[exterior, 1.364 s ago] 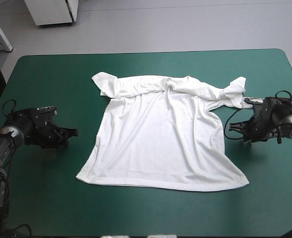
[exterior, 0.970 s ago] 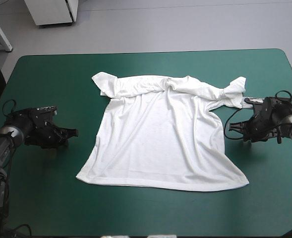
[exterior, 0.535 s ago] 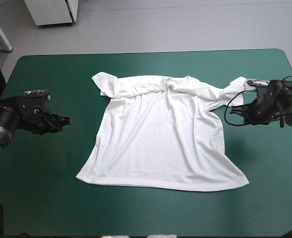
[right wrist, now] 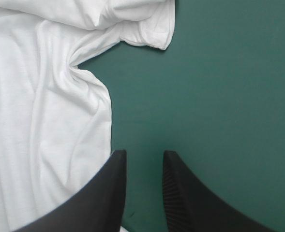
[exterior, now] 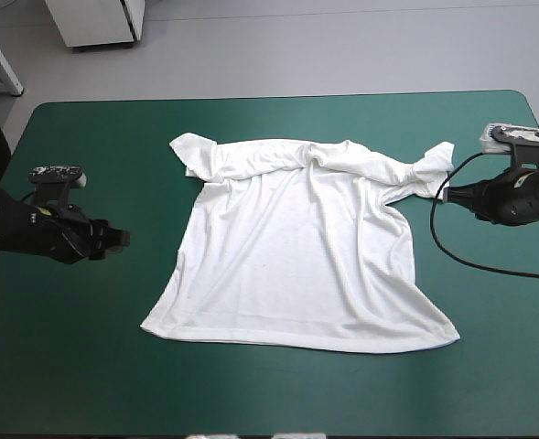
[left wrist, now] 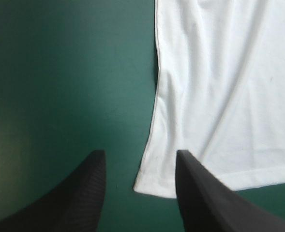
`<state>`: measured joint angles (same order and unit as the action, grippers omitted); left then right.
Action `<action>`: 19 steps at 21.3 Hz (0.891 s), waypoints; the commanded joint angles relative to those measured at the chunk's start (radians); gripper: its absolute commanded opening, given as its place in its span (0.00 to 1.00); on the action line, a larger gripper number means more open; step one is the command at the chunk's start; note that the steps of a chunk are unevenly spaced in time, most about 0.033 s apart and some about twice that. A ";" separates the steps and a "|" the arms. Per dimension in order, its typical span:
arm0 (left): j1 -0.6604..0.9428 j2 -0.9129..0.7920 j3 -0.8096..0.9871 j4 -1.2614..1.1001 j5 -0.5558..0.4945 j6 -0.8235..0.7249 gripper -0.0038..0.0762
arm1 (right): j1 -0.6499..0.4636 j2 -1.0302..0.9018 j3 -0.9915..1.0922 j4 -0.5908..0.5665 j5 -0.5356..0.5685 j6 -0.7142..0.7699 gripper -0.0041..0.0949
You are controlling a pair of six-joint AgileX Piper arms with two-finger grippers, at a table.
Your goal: Fold the cloth
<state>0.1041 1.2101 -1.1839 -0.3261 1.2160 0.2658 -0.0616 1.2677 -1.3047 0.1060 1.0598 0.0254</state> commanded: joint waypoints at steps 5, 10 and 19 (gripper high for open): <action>-0.314 -0.053 0.011 0.251 0.067 -0.266 0.51 | -0.002 -0.058 -0.023 0.079 0.031 -0.010 0.30; -0.465 0.022 0.177 0.341 -0.070 -0.508 0.51 | -0.002 -0.058 -0.023 0.107 0.031 -0.025 0.30; -0.465 0.181 0.241 0.352 -0.153 -0.516 0.51 | -0.002 -0.058 -0.023 0.107 0.021 -0.033 0.30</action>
<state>-0.3533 1.3826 -0.9230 0.0128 1.0882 -0.2368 -0.0616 1.2354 -1.3023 0.2018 1.1247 0.0000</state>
